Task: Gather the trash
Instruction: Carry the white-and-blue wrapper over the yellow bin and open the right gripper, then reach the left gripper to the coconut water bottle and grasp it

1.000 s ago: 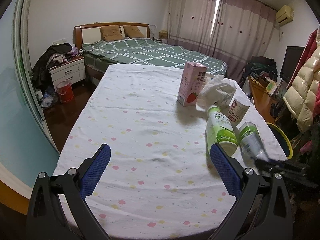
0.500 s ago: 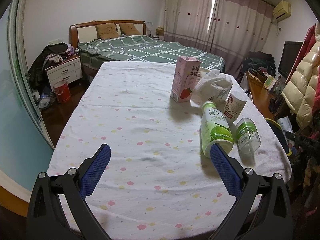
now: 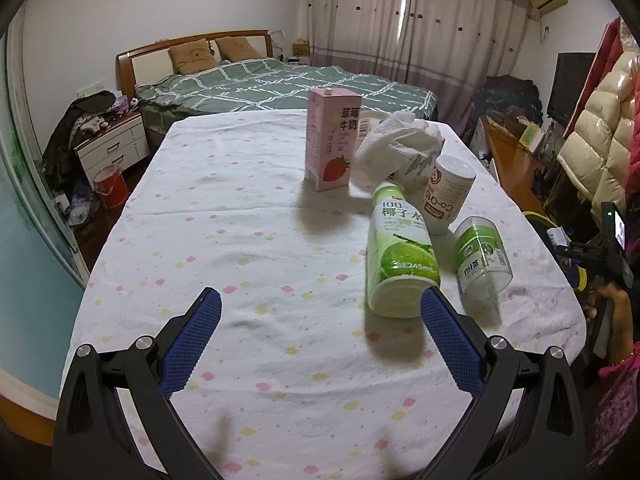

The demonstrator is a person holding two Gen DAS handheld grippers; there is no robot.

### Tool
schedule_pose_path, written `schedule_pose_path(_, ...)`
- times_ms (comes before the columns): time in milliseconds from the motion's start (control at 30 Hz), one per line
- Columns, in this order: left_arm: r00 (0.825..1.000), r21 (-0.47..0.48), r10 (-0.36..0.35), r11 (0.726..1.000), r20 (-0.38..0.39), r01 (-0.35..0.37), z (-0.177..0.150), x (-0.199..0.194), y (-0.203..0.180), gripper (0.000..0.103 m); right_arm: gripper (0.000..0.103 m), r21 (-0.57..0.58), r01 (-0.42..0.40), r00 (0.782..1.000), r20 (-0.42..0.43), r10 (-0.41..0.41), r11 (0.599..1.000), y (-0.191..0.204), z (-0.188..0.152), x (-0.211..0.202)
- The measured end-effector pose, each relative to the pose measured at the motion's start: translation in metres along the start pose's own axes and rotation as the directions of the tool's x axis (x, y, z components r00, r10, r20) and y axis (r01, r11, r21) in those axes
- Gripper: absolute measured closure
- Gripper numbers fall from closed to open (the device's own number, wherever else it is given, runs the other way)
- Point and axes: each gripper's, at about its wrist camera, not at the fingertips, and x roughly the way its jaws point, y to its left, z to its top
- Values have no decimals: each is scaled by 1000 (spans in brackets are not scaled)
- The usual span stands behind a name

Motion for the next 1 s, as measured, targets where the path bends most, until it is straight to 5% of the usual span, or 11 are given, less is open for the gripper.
schedule_pose_path(133, 1000, 12, -1, 1000, -20, 1, 5, 10, -8, 5, 65, 25, 8, 1000, -7, -8, 1000, -8, 0, 8)
schedule_pose_path(567, 992, 74, -54, 995, -113, 63, 28, 54, -32, 5, 57, 11, -73, 997, 29, 72, 997, -9, -9, -21)
schedule_pose_path(800, 967, 130, -93, 983, -235, 126, 54, 85, -49, 5, 55, 4, -100, 995, 17, 100, 995, -8, -12, -22)
schedule_pose_path(1000, 950, 163, -52, 981, -307, 106, 73, 109, -59, 5, 53, -11, -103, 995, -7, 103, 995, -5, -14, -18)
